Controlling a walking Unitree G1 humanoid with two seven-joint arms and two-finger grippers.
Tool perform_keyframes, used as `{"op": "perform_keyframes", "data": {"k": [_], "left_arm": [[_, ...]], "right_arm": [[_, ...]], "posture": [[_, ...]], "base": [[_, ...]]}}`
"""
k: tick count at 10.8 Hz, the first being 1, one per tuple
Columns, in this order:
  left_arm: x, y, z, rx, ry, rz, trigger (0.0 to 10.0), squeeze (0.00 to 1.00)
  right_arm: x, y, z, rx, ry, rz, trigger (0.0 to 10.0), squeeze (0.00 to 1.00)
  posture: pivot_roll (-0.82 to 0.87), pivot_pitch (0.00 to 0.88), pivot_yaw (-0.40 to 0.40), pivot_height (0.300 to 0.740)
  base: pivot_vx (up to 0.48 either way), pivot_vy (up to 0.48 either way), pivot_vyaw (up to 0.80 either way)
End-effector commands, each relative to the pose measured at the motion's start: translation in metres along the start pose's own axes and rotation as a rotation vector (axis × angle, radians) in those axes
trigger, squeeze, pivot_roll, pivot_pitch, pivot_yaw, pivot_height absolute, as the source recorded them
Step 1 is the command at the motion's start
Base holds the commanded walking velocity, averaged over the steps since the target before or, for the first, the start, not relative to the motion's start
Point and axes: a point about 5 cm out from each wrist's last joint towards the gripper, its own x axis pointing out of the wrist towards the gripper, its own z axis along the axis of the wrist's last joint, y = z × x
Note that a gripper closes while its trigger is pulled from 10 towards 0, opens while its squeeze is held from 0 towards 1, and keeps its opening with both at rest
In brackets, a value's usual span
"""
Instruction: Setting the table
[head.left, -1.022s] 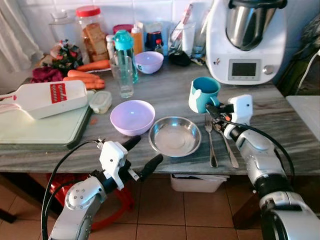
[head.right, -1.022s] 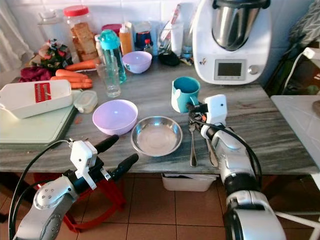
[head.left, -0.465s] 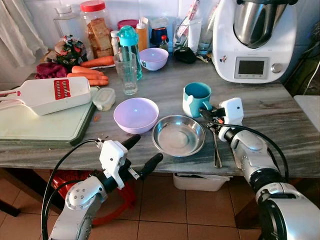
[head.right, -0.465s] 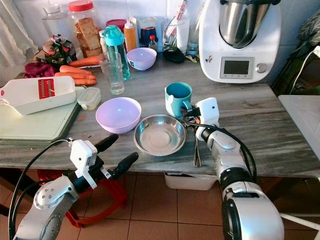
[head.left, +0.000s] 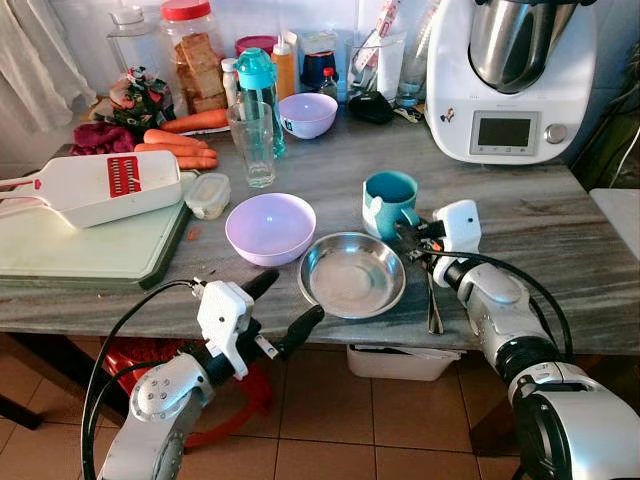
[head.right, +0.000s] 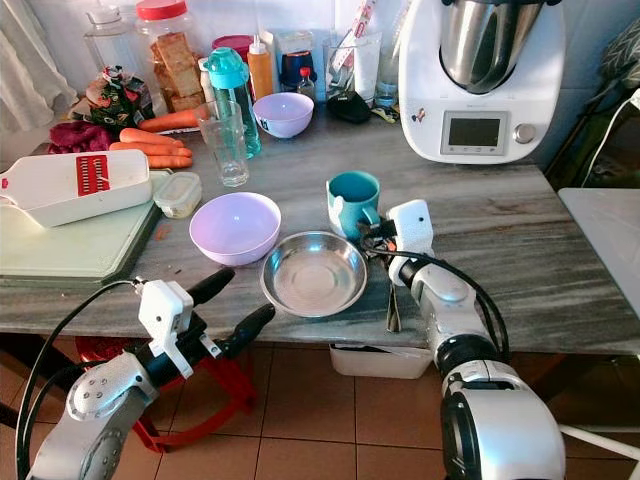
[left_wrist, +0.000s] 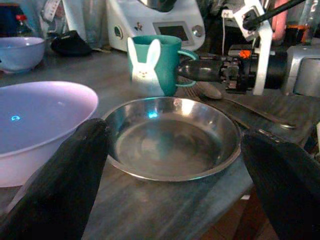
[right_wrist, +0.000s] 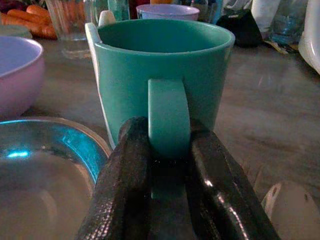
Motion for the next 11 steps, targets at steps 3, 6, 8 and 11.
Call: {"op": "perform_keyframes", "data": {"k": [3,6,8,11], "left_arm": [[0.001,0.0,0.006,0.016,-0.012,0.004,10.0,0.0],[0.003,-0.002,0.007,0.013,-0.017,0.0,10.0,0.0],[0.005,-0.002,0.007,0.01,-0.02,0.0,10.0,0.0],[0.007,-0.003,0.005,0.001,-0.023,-0.007,10.0,0.0]], "right_arm": [[0.002,-0.003,0.006,-0.031,-0.008,-0.012,10.0,1.0],[0.001,-0.008,0.009,-0.049,-0.022,-0.041,10.0,1.0],[0.0,-0.012,0.012,-0.057,-0.034,-0.049,10.0,1.0],[0.002,-0.013,0.023,-0.079,-0.08,-0.042,10.0,1.0]], "posture": [[0.09,0.035,0.036,0.74],[0.08,0.031,0.032,0.74],[0.08,0.027,0.028,0.74],[0.07,0.014,0.023,0.74]], "base": [[0.0,0.0,0.0],[0.0,0.0,0.0],[0.0,0.0,0.0],[0.0,0.0,0.0]]}}
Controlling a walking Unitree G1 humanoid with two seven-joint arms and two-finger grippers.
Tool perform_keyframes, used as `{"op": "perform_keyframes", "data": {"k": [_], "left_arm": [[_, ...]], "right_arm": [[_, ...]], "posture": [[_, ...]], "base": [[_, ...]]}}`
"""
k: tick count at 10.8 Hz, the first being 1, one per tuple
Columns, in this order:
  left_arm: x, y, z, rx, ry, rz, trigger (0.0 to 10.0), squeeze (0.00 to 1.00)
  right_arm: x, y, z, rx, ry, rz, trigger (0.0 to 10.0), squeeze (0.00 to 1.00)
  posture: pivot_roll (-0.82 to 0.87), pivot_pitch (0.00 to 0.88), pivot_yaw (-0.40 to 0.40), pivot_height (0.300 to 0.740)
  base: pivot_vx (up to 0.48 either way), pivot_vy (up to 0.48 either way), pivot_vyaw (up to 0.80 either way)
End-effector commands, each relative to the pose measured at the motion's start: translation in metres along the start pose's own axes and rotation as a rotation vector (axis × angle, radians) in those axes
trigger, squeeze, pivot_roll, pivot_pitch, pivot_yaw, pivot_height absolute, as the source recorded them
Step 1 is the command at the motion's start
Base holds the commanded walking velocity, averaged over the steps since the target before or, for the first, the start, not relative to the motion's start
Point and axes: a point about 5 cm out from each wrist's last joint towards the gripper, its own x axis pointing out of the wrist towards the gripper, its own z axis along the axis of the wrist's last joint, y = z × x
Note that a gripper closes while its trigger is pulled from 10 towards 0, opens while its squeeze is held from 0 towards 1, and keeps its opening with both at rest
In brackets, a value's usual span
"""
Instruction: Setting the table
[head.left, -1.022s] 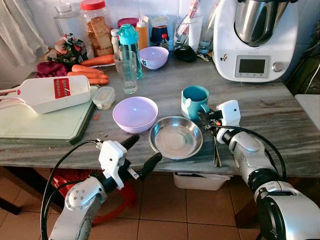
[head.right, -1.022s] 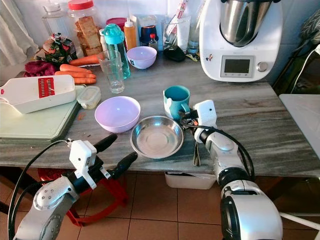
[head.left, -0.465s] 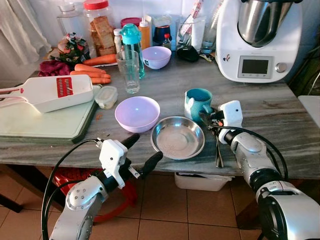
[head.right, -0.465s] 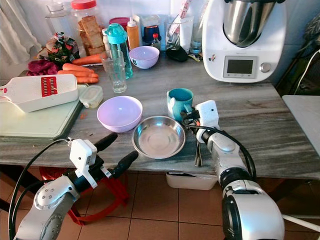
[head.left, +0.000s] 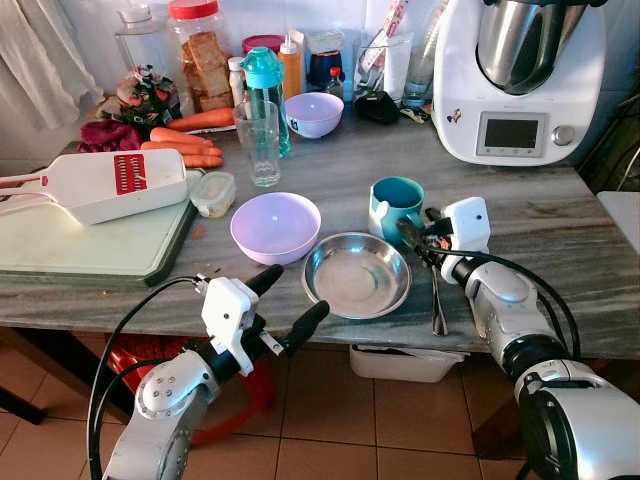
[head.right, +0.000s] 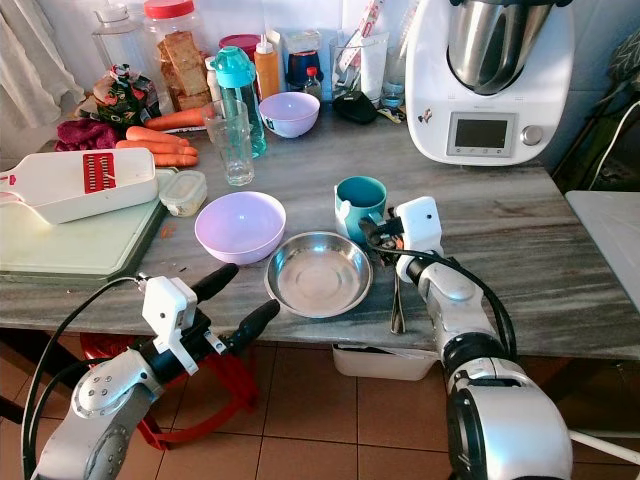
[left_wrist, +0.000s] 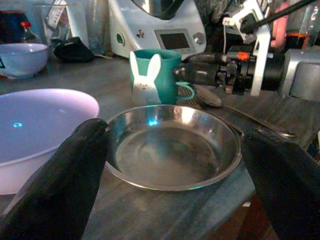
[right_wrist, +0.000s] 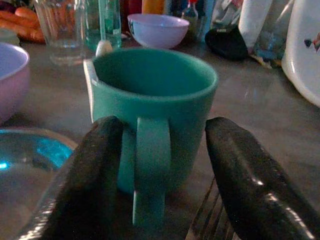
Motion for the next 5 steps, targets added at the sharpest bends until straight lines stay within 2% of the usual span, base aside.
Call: {"op": "perform_keyframes", "data": {"k": [1,5], "left_arm": [[0.003,0.001,-0.001,0.004,0.003,-0.006,10.0,0.0],[0.009,0.003,-0.005,-0.003,-0.002,-0.008,10.0,0.0]], "right_arm": [[0.006,-0.006,0.02,-0.023,-0.077,-0.009,10.0,1.0],[0.002,-0.007,0.036,0.012,-0.234,-0.05,10.0,1.0]], "posture": [[0.06,0.006,0.019,0.74],[0.04,0.0,0.017,0.74]], "base": [[0.0,0.0,0.0],[0.0,0.0,0.0]]}}
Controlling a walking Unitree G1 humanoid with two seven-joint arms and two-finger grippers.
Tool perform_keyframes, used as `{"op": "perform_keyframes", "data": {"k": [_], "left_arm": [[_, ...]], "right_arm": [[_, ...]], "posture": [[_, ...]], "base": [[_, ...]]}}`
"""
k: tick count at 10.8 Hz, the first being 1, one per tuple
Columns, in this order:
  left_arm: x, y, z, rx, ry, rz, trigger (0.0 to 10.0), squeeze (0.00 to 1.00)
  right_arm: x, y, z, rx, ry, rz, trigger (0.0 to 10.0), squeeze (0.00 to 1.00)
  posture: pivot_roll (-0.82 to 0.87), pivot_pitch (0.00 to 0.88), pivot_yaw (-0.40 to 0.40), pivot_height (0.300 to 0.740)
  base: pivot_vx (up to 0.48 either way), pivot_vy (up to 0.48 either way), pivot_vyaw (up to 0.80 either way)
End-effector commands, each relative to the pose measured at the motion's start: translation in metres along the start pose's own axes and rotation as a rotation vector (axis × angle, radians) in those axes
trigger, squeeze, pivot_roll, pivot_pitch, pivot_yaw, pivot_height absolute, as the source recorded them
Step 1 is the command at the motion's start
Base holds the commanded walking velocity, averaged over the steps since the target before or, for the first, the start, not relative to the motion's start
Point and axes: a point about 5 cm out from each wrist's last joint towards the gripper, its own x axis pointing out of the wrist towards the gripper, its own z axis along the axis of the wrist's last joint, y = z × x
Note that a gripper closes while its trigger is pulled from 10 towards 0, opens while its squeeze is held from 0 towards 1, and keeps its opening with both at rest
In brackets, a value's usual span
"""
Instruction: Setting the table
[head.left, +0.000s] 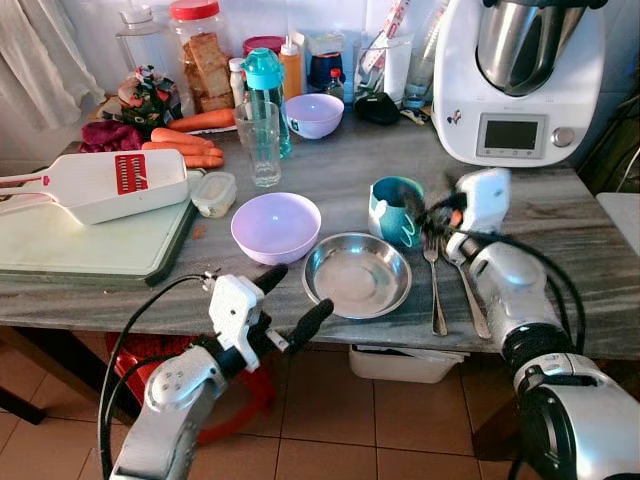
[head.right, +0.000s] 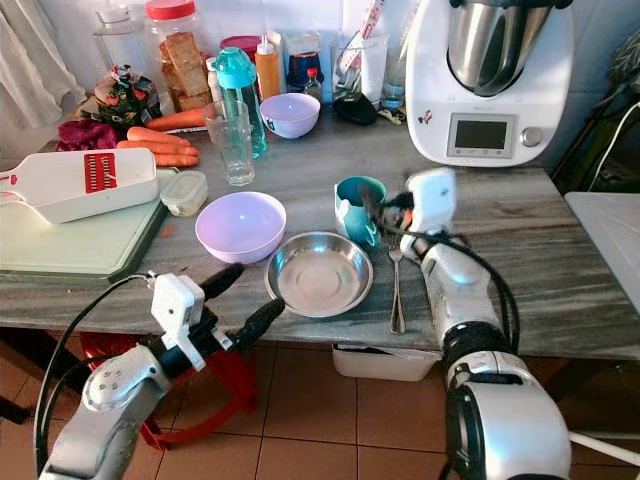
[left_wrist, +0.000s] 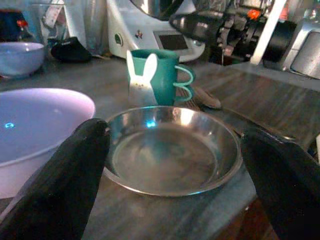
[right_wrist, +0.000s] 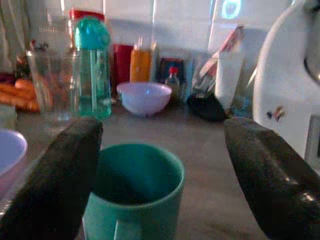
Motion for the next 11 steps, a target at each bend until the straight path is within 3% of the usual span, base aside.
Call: {"op": "perform_keyframes", "data": {"k": [1,3,5,6,9,10,11], "left_arm": [[0.002,0.002,0.0,0.012,-0.001,-0.001,10.0,0.0],[0.004,0.005,0.0,0.015,-0.014,0.017,10.0,0.0],[0.003,0.002,-0.002,0.007,-0.017,0.009,10.0,0.0],[0.004,0.002,-0.003,0.007,-0.02,0.009,10.0,0.0],[0.006,0.006,-0.001,0.026,-0.038,0.035,10.0,0.0],[0.006,0.007,-0.001,0.024,-0.04,0.045,10.0,0.0],[0.007,0.007,-0.001,0.025,-0.042,0.048,10.0,0.0]], "right_arm": [[-0.002,0.001,0.003,0.01,-0.04,-0.005,10.0,1.0],[-0.015,0.003,0.013,0.01,-0.119,-0.044,10.0,1.0],[-0.042,0.014,0.014,-0.054,-0.124,-0.032,10.0,1.0],[-0.056,0.021,0.012,-0.079,-0.107,-0.032,10.0,1.0],[-0.086,0.044,0.008,-0.028,-0.039,-0.106,10.0,1.0],[-0.092,0.047,0.007,-0.004,-0.024,-0.139,10.0,0.62],[-0.096,0.052,0.007,0.0,-0.001,-0.158,10.0,0.0]], "posture": [[0.03,0.0,0.015,0.74],[0.03,0.0,0.013,0.74],[0.01,0.0,0.017,0.74],[0.01,0.0,0.019,0.74],[0.0,0.0,0.024,0.74],[-0.01,0.0,0.026,0.74],[-0.01,0.0,0.027,0.74]], "base": [[0.0,0.0,0.0],[0.0,0.0,0.0],[0.0,0.0,0.0],[0.0,0.0,0.0],[0.0,0.0,0.0],[0.0,0.0,0.0],[0.0,0.0,0.8]]}}
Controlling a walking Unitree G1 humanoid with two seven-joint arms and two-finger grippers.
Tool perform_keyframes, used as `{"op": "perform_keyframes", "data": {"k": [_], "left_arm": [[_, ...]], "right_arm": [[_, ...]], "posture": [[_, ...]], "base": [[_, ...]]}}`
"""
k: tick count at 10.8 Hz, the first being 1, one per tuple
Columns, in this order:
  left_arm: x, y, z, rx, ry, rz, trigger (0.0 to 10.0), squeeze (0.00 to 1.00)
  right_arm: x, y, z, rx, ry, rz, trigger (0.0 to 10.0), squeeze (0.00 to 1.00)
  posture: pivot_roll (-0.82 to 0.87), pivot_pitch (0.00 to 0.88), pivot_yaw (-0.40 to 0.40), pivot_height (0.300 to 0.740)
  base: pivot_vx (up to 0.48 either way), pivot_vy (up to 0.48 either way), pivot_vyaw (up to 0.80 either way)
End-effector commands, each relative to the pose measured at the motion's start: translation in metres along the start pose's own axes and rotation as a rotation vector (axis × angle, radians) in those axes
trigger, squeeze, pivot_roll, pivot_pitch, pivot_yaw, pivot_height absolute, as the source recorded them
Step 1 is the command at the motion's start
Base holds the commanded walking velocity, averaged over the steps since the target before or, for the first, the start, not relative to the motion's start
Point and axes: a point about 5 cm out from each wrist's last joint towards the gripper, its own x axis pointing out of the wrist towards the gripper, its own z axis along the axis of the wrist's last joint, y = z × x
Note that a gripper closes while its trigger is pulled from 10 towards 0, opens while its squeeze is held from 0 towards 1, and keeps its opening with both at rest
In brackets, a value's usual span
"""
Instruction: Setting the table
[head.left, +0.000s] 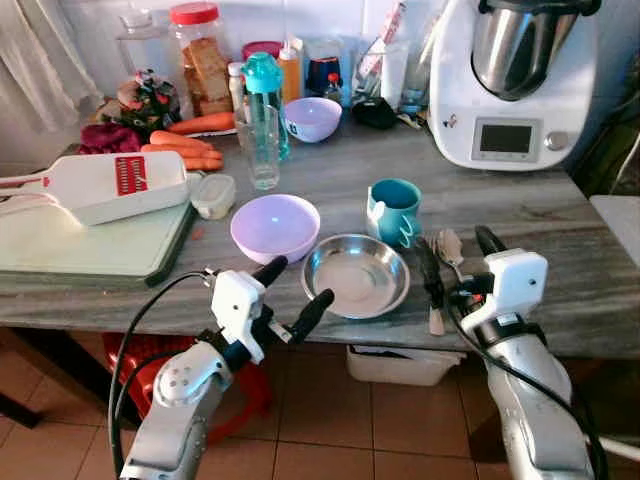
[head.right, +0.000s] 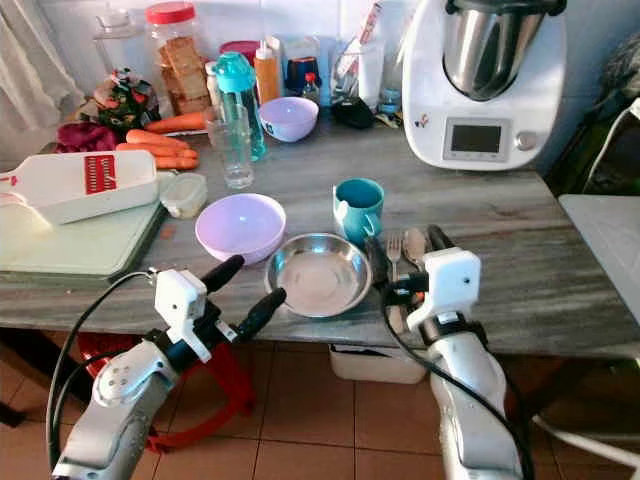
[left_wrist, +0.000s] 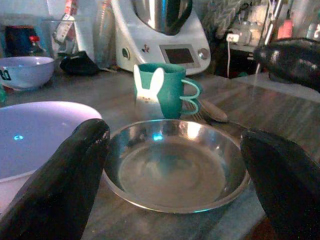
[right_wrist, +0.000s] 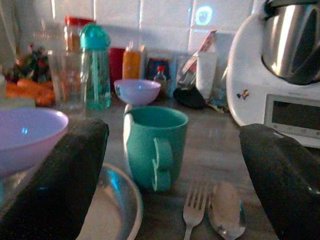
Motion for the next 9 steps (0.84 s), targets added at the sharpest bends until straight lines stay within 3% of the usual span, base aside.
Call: {"op": "perform_keyframes", "data": {"k": [1,4,7,9], "left_arm": [[-0.002,0.006,0.0,0.022,0.003,0.034,10.0,0.0],[-0.001,0.017,0.007,0.072,-0.049,0.162,10.0,0.0],[-0.003,0.044,0.005,0.249,0.011,0.468,10.0,0.0],[-0.003,0.045,0.005,0.251,0.01,0.48,10.0,0.0]], "right_arm": [[0.002,0.009,0.008,-0.015,-0.017,0.033,10.0,0.0],[0.002,0.005,0.008,-0.033,0.012,0.064,10.0,0.0],[0.004,0.01,0.008,-0.046,0.023,0.101,10.0,0.0],[0.004,0.011,0.008,-0.044,0.025,0.102,10.0,0.0]], "posture": [[-0.01,0.0,0.027,0.74],[0.0,0.0,0.012,0.74],[0.0,0.0,0.007,0.74],[0.0,0.0,0.008,0.74]], "base": [[0.0,0.0,0.8],[0.0,0.0,0.8],[0.0,0.0,0.8],[0.0,0.0,0.8]]}}
